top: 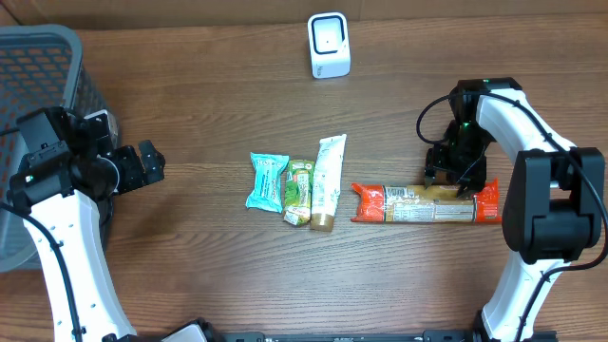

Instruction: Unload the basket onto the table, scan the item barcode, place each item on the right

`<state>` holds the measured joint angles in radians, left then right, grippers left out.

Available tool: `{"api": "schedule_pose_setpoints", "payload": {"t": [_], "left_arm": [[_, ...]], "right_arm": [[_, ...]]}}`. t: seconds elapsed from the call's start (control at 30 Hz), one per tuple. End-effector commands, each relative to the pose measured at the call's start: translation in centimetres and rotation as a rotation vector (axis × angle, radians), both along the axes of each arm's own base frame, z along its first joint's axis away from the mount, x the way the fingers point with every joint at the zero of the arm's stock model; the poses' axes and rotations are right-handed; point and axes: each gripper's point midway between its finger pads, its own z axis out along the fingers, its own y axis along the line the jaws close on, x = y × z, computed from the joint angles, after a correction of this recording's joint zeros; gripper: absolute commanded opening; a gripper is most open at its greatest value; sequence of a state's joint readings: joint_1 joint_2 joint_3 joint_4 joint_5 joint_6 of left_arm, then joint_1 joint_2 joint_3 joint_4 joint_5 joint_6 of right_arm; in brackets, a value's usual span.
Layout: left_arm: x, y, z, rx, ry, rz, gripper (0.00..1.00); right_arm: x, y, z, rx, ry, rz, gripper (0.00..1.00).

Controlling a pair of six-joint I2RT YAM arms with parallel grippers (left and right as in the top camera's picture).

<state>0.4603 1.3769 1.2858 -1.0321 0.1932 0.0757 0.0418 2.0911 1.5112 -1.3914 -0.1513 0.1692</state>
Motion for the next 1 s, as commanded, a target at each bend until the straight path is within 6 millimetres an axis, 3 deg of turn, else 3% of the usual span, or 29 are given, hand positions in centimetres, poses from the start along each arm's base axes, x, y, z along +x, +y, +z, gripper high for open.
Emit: {"api": "schedule_pose_setpoints", "payload": {"t": [0.0,0.13,0.3,0.4,0.5,0.63,0.97], "left_arm": [[0.2,0.3,0.2,-0.005,-0.005,0.023,1.00],[0.2,0.3,0.2,-0.005,-0.005,0.023,0.99],[0.2,0.3,0.2,-0.005,-0.005,0.023,1.00],[0.2,0.3,0.2,-0.005,-0.005,0.023,1.00],[0.2,0.3,0.2,-0.005,-0.005,0.023,1.00],[0.1,0.3,0.2,-0.005,-0.005,0.023,1.00],[0.2,0.3,0.2,-0.005,-0.005,0.023,1.00]], "right_arm": [[2.0,1.8,1.8,0.108,-0.088,0.106,0.68],[3.0,4.0,4.6,0.144,-0.167,0.198,0.68],[1.0,8.0,6.6,0.222,-0.165,0.340,0.68],[-0.9,10.6,5.7,0.247,-0.129,0.411,0.68],[-2.8,12.2,4.4,0.253,-0.089,0.470,0.68],[-5.2,14.1,4.1,0.322,-0.041,0.540,0.65],[-8.0,16.9,3.5,0.382,-0.008,0.658,0.65]]}}
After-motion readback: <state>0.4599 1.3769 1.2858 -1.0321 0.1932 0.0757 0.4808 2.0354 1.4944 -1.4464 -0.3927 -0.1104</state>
